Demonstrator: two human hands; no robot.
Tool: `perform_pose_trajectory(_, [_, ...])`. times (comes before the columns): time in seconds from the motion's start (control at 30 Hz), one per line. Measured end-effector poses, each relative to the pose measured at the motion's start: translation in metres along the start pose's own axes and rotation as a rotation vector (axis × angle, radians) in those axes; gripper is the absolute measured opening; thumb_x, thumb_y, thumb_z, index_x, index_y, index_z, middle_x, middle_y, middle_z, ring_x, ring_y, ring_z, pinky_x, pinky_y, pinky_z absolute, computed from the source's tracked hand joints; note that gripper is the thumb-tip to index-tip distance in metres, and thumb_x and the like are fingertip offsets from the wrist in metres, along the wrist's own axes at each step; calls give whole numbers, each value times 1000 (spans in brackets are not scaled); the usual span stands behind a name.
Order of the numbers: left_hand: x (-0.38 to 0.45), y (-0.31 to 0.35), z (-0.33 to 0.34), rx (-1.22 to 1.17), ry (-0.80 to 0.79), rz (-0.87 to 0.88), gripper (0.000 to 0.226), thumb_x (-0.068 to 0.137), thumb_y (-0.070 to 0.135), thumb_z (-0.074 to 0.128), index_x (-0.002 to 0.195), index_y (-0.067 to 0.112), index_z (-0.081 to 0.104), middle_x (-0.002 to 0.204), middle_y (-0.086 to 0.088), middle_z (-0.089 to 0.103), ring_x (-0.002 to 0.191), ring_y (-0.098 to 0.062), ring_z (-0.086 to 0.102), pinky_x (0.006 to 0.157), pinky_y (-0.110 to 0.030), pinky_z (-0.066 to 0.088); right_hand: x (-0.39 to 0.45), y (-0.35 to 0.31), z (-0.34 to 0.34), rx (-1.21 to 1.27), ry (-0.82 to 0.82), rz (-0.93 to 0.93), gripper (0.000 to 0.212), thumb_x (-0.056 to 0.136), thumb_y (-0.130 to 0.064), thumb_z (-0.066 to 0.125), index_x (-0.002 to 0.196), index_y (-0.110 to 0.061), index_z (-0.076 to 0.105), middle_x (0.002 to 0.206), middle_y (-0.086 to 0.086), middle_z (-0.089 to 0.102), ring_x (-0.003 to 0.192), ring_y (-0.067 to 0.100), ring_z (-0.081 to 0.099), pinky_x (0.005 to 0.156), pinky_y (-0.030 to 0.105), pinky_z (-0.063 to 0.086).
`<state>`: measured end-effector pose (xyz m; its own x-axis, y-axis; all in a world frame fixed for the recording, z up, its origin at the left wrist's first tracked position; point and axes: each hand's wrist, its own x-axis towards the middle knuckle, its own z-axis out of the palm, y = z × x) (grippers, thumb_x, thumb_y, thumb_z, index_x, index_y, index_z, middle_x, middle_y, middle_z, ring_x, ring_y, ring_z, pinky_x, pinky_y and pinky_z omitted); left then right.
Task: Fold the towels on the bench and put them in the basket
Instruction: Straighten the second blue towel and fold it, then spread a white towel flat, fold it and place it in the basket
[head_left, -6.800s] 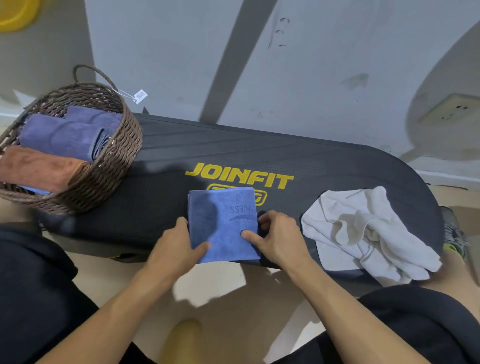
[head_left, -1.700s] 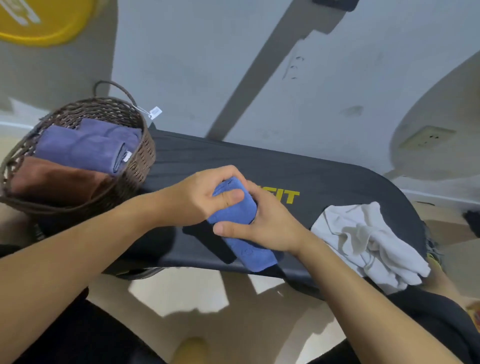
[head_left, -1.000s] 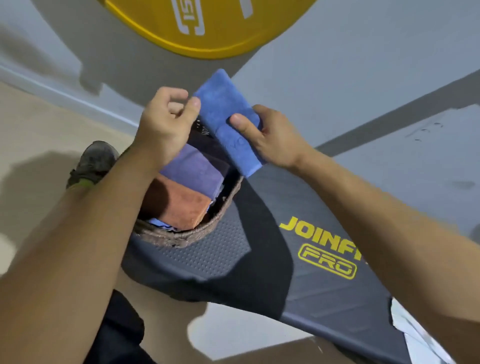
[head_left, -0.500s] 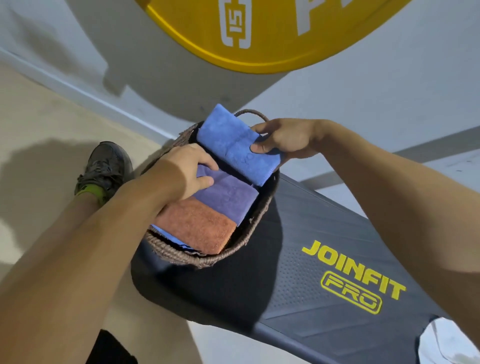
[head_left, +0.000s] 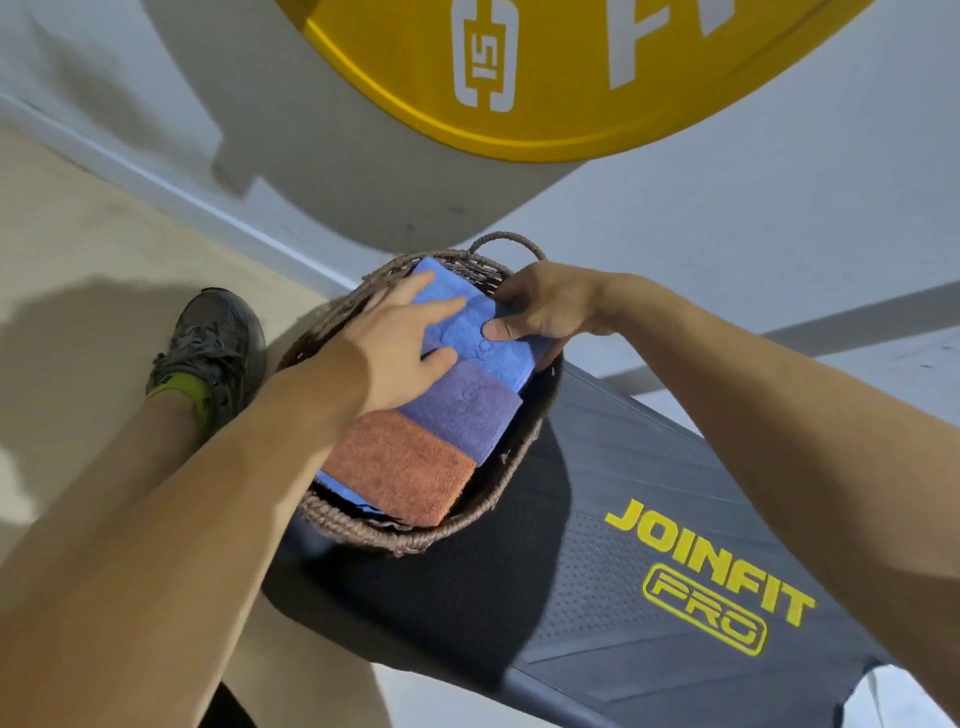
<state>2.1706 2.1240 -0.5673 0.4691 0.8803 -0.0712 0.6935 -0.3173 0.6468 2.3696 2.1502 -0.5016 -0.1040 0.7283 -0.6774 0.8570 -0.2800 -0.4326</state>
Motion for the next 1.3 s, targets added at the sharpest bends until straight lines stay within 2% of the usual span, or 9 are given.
perform_pose_trajectory(0.1, [7, -5, -2, -17, -73, -33, 61, 93, 36, 63, 149, 36, 38, 164, 3, 11, 149, -15, 20, 116, -25, 14, -19, 0, 1, -481, 372, -150, 42, 84, -33, 75, 120, -16, 63, 107, 7, 66, 90, 28, 68, 78, 34, 53])
perform_pose_trajectory(0.2, [7, -7, -1, -18, -66, -29, 60, 92, 38, 64, 148, 36, 40, 161, 3, 17, 144, -16, 29, 114, -26, 19, -38, 8, 28, -479, 602, -376, 39, 83, -22, 69, 121, -15, 66, 101, 9, 58, 96, 27, 58, 84, 33, 45])
perform_pose_trajectory(0.47, [14, -10, 3, -29, -104, -46, 54, 96, 43, 55, 147, 37, 39, 159, 7, 19, 144, -18, 28, 119, -33, 21, -29, 24, 96, -369, 539, -165, 61, 99, -43, 50, 144, -4, 39, 135, 20, 41, 128, 35, 34, 112, 38, 27])
perform_pose_trajectory(0.7, [18, 10, -6, 186, -155, -104, 60, 96, 44, 54, 152, 31, 33, 162, -3, 18, 148, -28, 19, 121, -40, 16, -57, 21, 98, -204, 657, -237, 45, 92, -25, 58, 133, -8, 50, 127, 15, 53, 111, 34, 54, 95, 41, 45])
perform_pose_trajectory(0.8, [3, 49, 4, 197, 99, -25, 47, 94, 33, 56, 140, 22, 51, 147, -7, 42, 139, -29, 30, 116, -43, 24, -96, 37, 105, -21, 848, -277, 32, 88, -17, 61, 120, -11, 59, 114, 8, 59, 93, 27, 60, 83, 38, 48])
perform_pose_trajectory(0.9, [-30, 98, 32, -19, 254, 201, 21, 91, 20, 58, 110, 17, 67, 114, -1, 61, 112, -22, 51, 96, -37, 42, -140, 74, 115, 92, 847, -284, 21, 88, -16, 62, 108, -14, 61, 99, 1, 63, 84, 17, 60, 77, 28, 47])
perform_pose_trajectory(1.0, [-60, 138, 69, -138, 81, 294, 10, 90, 22, 61, 96, 23, 69, 95, 8, 61, 87, -11, 57, 78, -20, 43, -188, 127, 123, 76, 622, -253, 12, 91, -18, 63, 103, -17, 64, 90, -6, 68, 76, 9, 62, 69, 14, 46])
perform_pose_trajectory(1.1, [-80, 173, 108, -159, -125, 290, 9, 90, 20, 62, 90, 23, 70, 89, 5, 62, 82, -12, 60, 75, -25, 45, -235, 189, 134, 45, 489, -149, 9, 93, -21, 63, 101, -19, 66, 85, -10, 70, 73, 9, 63, 68, 13, 45])
perform_pose_trajectory(1.3, [-111, 251, 195, 83, -298, 336, 20, 94, 25, 46, 78, 25, 58, 83, 7, 59, 82, -20, 59, 71, -37, 50, -315, 303, 151, 230, 774, 106, 4, 92, -22, 63, 92, -22, 67, 80, -11, 69, 73, 10, 64, 74, 29, 52])
